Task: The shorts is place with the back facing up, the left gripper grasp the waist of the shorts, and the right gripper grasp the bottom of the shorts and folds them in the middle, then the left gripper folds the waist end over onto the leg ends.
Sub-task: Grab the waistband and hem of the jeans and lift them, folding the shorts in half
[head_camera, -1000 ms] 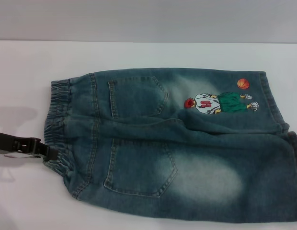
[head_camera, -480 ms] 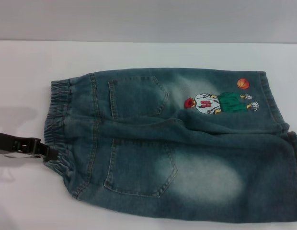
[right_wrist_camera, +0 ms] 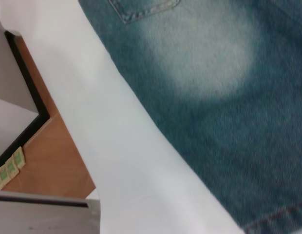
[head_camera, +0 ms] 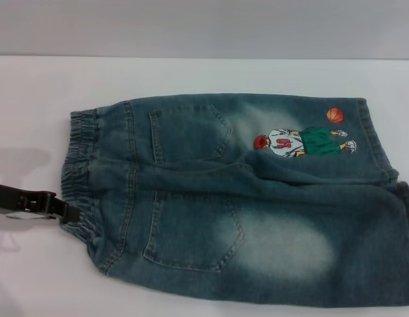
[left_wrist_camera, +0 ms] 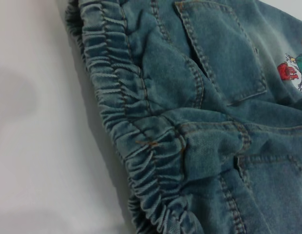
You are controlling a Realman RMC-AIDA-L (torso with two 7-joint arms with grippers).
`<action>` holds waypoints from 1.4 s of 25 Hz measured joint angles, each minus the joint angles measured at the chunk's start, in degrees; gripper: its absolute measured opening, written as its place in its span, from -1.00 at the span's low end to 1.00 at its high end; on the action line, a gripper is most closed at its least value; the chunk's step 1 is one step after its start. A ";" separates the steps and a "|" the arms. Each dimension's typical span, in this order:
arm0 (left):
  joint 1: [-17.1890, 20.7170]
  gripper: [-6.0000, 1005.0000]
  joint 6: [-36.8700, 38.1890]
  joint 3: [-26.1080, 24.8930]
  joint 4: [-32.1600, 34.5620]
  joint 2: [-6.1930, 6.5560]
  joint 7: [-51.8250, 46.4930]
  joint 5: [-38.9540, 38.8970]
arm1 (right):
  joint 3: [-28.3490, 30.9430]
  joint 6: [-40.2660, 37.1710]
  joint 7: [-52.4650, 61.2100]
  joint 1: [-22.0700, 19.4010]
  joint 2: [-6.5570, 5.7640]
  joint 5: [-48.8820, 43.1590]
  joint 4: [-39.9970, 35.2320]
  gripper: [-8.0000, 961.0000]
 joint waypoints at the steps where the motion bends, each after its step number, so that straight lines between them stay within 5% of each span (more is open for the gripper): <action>1: 0.02 -0.93 -0.01 0.00 0.00 0.00 0.00 0.00 | 0.00 -0.20 0.05 -0.15 -0.10 -0.33 -0.12 0.01; 20: -0.14 -0.93 -0.13 0.00 0.00 0.10 -0.09 0.00 | 2.89 3.70 0.73 -0.46 0.34 -2.46 -0.08 0.01; 35: -0.23 -0.93 -0.33 0.01 0.00 0.09 -0.09 0.00 | -0.26 3.60 0.79 -0.20 0.87 -2.81 0.83 0.01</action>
